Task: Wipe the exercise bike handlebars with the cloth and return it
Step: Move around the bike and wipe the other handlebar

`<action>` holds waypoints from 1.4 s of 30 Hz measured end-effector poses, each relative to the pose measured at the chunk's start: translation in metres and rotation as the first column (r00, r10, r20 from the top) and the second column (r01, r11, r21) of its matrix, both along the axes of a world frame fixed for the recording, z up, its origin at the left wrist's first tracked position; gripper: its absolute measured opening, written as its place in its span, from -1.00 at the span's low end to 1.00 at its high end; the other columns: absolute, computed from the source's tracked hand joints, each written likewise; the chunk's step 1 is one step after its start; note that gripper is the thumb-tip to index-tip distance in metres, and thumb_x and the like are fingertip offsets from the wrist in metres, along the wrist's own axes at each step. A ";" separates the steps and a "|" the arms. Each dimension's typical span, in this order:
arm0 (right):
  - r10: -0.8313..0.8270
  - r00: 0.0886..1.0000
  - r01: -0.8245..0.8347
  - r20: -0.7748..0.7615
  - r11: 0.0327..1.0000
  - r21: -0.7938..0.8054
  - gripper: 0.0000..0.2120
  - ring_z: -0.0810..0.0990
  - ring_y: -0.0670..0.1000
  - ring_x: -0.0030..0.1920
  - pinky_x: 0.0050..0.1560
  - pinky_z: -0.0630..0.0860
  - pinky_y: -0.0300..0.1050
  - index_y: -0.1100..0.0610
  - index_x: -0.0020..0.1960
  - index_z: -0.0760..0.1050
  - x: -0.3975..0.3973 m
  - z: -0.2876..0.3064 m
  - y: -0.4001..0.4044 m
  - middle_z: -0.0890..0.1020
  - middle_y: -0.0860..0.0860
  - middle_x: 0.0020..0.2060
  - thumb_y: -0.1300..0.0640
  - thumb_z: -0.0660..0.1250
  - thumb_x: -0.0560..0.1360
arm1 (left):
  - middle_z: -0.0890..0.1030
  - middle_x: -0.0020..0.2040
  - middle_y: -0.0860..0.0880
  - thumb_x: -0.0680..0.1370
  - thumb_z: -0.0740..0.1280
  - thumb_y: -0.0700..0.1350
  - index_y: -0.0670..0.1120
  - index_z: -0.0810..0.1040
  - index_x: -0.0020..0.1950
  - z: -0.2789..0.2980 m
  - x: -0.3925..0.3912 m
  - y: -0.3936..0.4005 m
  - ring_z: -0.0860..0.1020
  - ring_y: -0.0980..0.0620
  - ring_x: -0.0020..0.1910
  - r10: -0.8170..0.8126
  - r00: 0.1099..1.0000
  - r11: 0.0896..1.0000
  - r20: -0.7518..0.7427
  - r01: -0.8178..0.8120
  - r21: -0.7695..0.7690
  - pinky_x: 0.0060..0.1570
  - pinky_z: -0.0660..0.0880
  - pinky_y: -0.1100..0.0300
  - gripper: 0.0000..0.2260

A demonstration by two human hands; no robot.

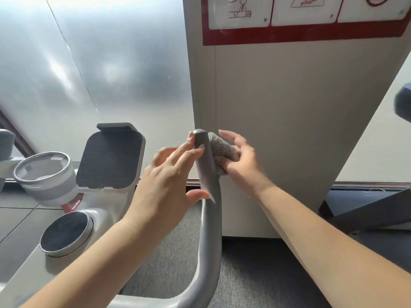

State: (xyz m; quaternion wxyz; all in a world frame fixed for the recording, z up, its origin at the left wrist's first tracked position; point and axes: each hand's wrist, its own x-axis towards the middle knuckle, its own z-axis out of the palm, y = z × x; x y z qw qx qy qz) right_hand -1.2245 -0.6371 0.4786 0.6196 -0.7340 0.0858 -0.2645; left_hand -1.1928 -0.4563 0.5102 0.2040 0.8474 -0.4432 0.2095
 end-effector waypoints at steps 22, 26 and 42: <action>0.122 0.990 -0.124 0.076 0.992 0.017 -0.60 0.53 0.09 -0.26 -0.30 0.56 0.06 -0.12 -0.09 0.39 -0.008 0.008 0.002 0.55 0.05 -0.24 0.41 0.25 0.47 | 0.07 0.44 0.19 0.22 0.38 0.30 0.08 0.20 0.46 -0.004 -0.002 0.001 0.32 -0.08 0.38 -0.031 0.992 0.998 -0.123 0.037 0.050 0.29 0.30 0.07 -0.13; 0.175 0.984 -0.174 -0.010 0.982 0.072 -0.64 0.49 0.03 -0.23 -0.22 0.44 -0.04 -0.18 -0.13 0.37 -0.051 -0.033 0.014 0.55 0.04 -0.24 0.31 0.28 0.39 | 0.04 0.47 0.21 0.22 0.43 0.25 0.11 0.18 0.46 -0.008 0.000 0.000 0.26 -0.02 0.43 -0.037 0.987 0.998 -0.156 0.043 0.036 0.31 0.25 0.14 -0.13; 0.044 0.995 -0.029 -0.091 0.987 0.157 -0.52 0.54 0.07 -0.19 -0.12 0.57 0.16 -0.20 -0.21 0.35 -0.084 -0.047 0.046 0.56 0.10 -0.19 0.41 0.30 0.46 | 0.29 0.32 0.41 0.34 0.46 0.12 0.28 0.33 0.34 -0.017 -0.031 0.029 0.33 0.12 0.32 -0.092 0.954 0.991 -0.285 0.115 0.066 0.20 0.38 0.15 -0.40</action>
